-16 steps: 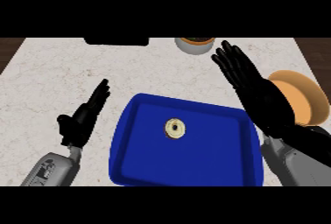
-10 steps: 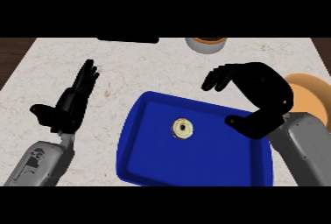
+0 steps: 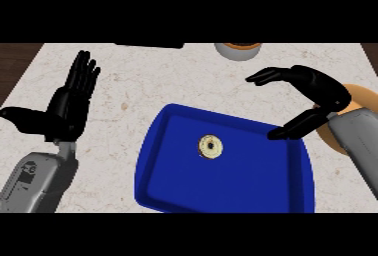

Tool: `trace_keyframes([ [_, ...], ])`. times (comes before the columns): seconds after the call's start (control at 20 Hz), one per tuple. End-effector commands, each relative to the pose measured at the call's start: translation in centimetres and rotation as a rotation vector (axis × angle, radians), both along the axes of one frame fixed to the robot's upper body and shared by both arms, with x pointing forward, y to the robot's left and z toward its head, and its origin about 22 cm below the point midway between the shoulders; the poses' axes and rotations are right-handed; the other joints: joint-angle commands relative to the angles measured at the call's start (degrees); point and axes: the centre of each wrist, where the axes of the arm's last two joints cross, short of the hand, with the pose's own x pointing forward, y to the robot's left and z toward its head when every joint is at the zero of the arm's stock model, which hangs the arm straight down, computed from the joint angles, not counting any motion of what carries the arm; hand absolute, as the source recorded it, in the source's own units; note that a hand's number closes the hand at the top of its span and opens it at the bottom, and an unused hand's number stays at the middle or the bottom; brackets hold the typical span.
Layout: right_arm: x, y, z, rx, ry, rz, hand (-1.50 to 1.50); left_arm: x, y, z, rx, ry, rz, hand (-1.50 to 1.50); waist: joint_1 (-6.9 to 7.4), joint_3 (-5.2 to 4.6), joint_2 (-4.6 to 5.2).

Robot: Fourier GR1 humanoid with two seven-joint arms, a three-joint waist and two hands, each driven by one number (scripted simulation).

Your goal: Pick the cupcake from the tray and place it in the pot

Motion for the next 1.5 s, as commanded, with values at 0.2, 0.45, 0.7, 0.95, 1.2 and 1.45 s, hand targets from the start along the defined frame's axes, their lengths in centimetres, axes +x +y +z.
trace_keyframes([
  [0.2, 2.7, 0.0, 0.0, -0.271, -0.177, 0.122, -1.50, -0.1, 1.1, -0.2, -0.006, 0.019, 0.034, 0.00, -1.85, -0.11, -0.75],
  [0.45, 3.4, 3.5, 2.1, -0.531, -0.218, 0.180, -1.50, -0.9, 1.8, 0.1, -0.013, 0.018, 0.069, 0.00, -2.35, -0.19, -1.33],
  [0.7, 2.1, 7.1, -0.1, -0.582, -0.233, 0.221, -1.50, -1.0, 1.6, -3.1, -0.015, 0.029, 0.081, 0.00, -4.35, -0.22, -1.47],
  [0.95, 1.4, 9.2, -1.5, -0.681, -0.202, 0.200, -1.50, -2.7, 1.7, 0.0, -0.016, 0.025, 0.098, 0.00, -3.96, -0.18, -1.64],
  [1.2, 1.0, 10.8, -3.3, -0.761, -0.151, 0.208, -1.50, -1.0, 3.2, 1.0, -0.019, 0.013, 0.092, 0.00, -4.21, -0.18, -1.45],
  [1.45, 0.3, 11.3, -6.2, -0.757, -0.160, 0.236, -1.50, 0.0, 2.0, -1.7, -0.006, 0.018, 0.089, 0.00, -4.51, -0.19, -1.32],
])
